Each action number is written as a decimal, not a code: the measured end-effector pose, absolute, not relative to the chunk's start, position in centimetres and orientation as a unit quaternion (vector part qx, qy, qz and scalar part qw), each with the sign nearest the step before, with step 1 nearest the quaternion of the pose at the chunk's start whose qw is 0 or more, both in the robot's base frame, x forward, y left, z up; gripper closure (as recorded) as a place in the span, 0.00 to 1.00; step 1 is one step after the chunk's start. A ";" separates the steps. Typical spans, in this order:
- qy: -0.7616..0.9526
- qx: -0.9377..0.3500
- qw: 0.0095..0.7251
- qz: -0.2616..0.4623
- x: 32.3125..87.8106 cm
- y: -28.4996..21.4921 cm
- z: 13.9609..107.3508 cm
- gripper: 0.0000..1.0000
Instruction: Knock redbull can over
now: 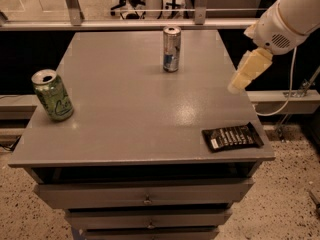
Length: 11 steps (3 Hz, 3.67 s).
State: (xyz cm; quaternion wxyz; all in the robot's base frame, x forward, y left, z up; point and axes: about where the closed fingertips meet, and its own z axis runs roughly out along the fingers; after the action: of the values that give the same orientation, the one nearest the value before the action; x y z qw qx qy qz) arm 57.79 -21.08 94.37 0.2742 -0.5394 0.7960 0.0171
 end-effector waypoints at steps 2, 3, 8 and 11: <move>0.790 -0.514 0.328 0.063 61.5 -19.3 93.0 0.00; 0.773 -0.509 0.364 0.103 63.0 -17.5 93.5 0.00; 0.707 -0.449 0.493 0.237 71.9 -5.0 91.5 0.00; 0.623 -0.478 0.514 0.345 65.6 -3.1 95.1 0.00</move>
Offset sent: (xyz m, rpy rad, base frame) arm 0.0300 0.0120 -0.0097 0.1138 -0.0350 -0.0108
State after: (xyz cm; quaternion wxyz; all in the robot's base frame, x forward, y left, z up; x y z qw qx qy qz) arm 65.64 -3.10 95.08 0.5140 -0.4782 0.6229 0.3452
